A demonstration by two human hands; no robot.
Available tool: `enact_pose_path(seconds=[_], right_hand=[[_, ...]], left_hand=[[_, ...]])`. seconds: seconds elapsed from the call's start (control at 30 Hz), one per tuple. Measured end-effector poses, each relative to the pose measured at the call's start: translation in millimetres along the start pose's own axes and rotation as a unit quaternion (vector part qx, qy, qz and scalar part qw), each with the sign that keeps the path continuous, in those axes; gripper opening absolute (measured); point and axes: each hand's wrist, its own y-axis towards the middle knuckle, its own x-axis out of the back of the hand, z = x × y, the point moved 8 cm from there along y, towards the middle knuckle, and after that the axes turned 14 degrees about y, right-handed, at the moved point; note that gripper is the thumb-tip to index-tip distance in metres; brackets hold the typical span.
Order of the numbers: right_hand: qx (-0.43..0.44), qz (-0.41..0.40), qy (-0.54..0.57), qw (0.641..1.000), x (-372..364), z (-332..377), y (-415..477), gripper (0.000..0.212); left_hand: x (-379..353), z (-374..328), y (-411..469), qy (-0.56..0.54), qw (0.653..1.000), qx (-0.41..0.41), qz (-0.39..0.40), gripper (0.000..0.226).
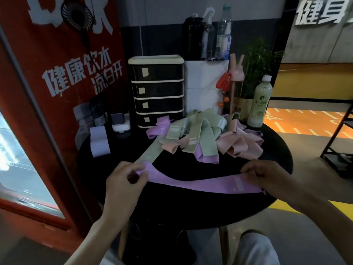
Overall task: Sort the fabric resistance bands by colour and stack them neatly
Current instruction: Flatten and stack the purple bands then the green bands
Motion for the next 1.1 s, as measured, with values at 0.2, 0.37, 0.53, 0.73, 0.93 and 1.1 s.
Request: enact_pose_path(seconds=[0.2,0.37,0.53,0.73,0.93,1.1], right_hand=[[0.009,-0.028,-0.13,0.991,2,-8,-1,0.013],[0.01,-0.032,-0.173,0.984,-1,-12,-6,0.012],[0.041,-0.049,-0.184,0.981,0,-7,-5,0.007],[-0.011,0.005,-0.275,0.961,-11,-13,4,0.007],[-0.007,-0.046,-0.155,0.987,-19,3,34,0.024],[-0.038,-0.081,-0.128,0.988,-37,7,71,0.049]], left_hand=[[-22,6,-10,0.127,0.989,-0.045,0.061,0.015],[-25,12,-11,0.162,0.983,-0.039,0.083,0.023],[-22,-6,-8,0.197,0.974,-0.08,0.075,0.027],[-59,-62,-11,0.137,0.959,-0.197,0.15,0.033],[-82,-60,-19,0.114,0.953,-0.192,0.205,0.011],[-81,-61,-21,0.118,0.951,-0.209,0.196,0.007]])
